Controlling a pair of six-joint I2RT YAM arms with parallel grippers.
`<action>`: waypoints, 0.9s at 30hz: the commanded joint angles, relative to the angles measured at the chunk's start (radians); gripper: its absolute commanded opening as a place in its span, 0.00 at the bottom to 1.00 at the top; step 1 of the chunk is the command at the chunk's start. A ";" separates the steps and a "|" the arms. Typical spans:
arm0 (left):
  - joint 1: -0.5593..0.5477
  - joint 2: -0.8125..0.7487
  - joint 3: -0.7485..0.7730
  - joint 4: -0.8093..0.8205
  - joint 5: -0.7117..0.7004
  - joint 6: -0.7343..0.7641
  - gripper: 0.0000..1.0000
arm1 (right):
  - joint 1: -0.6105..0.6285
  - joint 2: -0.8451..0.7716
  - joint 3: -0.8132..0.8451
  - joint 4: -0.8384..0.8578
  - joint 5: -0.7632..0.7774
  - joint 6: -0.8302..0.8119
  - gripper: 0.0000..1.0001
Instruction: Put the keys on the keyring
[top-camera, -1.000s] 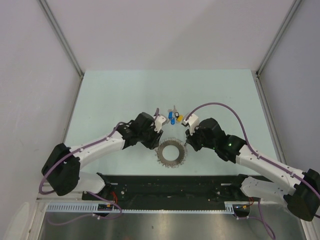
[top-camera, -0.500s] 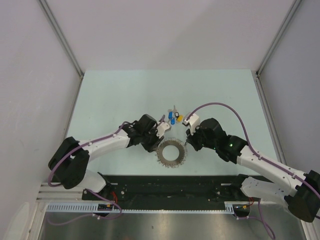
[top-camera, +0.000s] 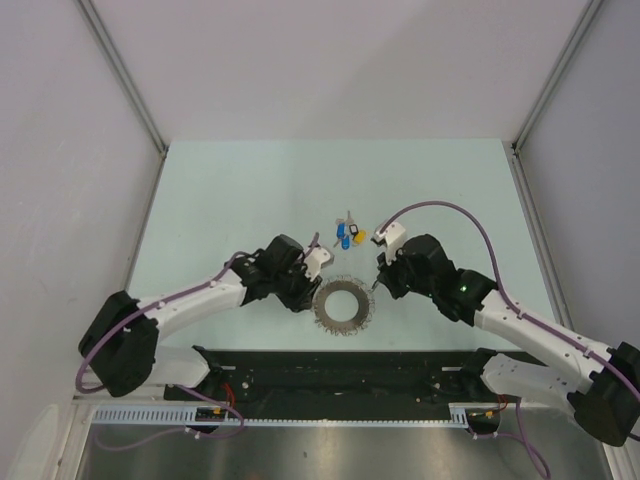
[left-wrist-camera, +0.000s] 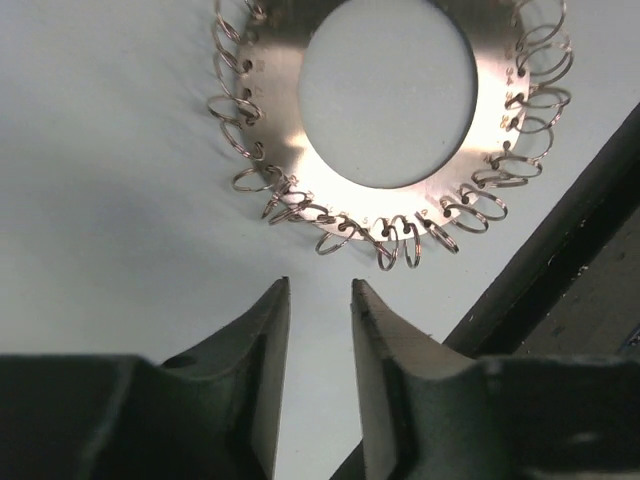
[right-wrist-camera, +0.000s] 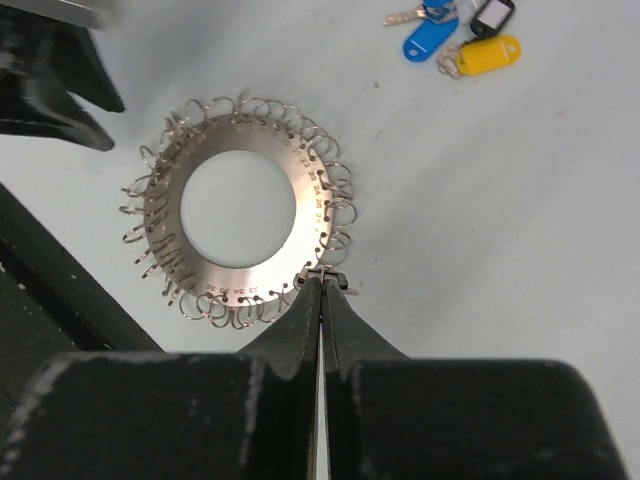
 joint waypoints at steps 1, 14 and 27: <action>0.032 -0.125 0.014 0.032 -0.035 -0.068 0.41 | -0.061 -0.014 0.003 -0.057 0.034 0.185 0.00; 0.170 -0.461 -0.058 0.122 -0.245 -0.010 0.70 | -0.144 0.135 0.038 -0.395 -0.123 0.526 0.00; 0.173 -0.590 -0.092 0.113 -0.434 -0.006 0.96 | -0.298 0.567 0.236 -0.252 -0.012 0.320 0.00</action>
